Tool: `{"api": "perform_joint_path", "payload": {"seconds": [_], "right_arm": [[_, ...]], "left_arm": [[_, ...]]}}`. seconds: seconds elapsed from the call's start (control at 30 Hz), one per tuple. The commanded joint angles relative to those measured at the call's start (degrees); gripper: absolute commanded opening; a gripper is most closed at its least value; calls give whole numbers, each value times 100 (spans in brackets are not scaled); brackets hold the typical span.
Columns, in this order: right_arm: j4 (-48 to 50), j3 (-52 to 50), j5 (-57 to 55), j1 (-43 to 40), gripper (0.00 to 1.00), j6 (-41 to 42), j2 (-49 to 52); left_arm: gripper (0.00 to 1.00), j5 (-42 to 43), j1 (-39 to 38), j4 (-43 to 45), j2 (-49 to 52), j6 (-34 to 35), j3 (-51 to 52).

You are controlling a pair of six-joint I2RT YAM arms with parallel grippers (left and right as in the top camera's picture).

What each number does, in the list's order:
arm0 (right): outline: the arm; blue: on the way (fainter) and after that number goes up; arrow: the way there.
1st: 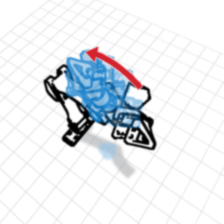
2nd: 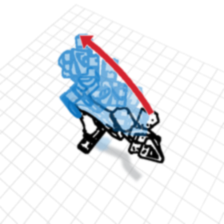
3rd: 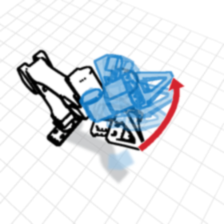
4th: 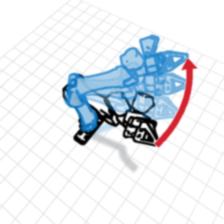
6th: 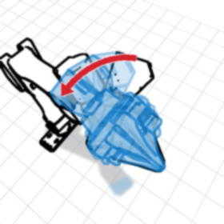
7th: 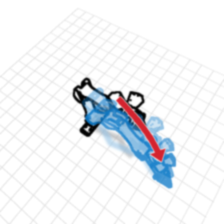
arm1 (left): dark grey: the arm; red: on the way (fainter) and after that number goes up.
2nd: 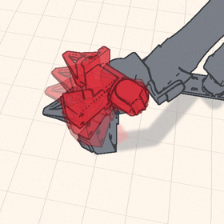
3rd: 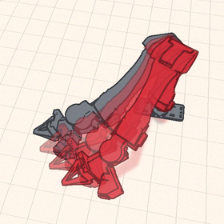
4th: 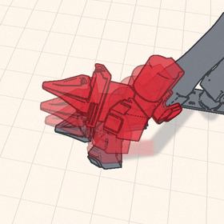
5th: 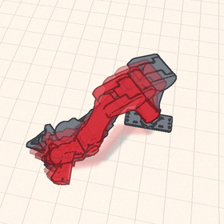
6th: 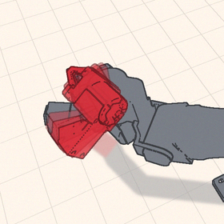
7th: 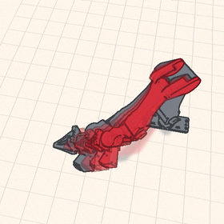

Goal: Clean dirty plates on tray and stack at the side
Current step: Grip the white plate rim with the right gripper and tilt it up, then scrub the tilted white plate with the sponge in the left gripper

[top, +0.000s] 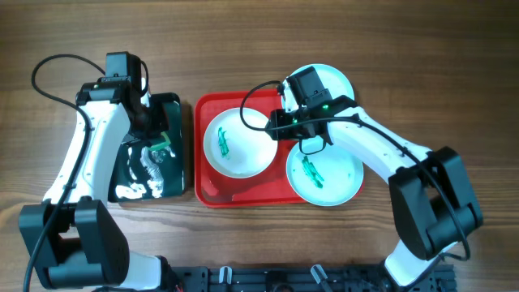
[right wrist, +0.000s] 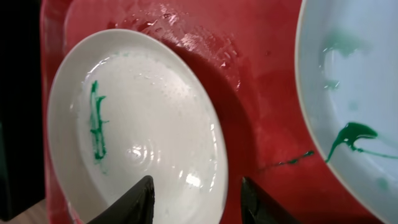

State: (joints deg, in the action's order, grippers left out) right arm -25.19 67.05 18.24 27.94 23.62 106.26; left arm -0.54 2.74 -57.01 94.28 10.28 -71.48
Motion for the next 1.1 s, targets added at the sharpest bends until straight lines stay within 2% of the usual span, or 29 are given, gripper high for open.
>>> {"api": "perform_joint_path", "payload": {"seconds": [0.0, 0.17, 0.33, 0.5, 0.57, 0.73, 0.87, 1.07], "right_arm": [[61, 131, -223, 0, 37, -195, 407], [101, 129, -153, 0, 25, 205, 682], [96, 92, -153, 0, 4, 372, 682], [101, 87, -153, 0, 4, 638, 691], [103, 87, -151, 0, 4, 638, 691], [120, 87, -129, 0, 4, 636, 691], [129, 87, -131, 0, 4, 634, 691], [210, 87, -129, 0, 4, 636, 691]], "left_arm": [[4, 369, 26, 28, -52, -597, -96], [4, 1029, 24, 109, -55, -654, -96], [4, 1241, -52, 400, -52, 83, -96], [4, 1379, -682, 800, -44, 243, -94], [4, 1196, -1043, 916, 35, 243, -85], [4, 588, -1703, 1126, 798, 354, -85], [4, 133, -1950, 1119, 1438, 348, -85], [4, 136, -2400, 1010, 1915, 350, -85]]}}
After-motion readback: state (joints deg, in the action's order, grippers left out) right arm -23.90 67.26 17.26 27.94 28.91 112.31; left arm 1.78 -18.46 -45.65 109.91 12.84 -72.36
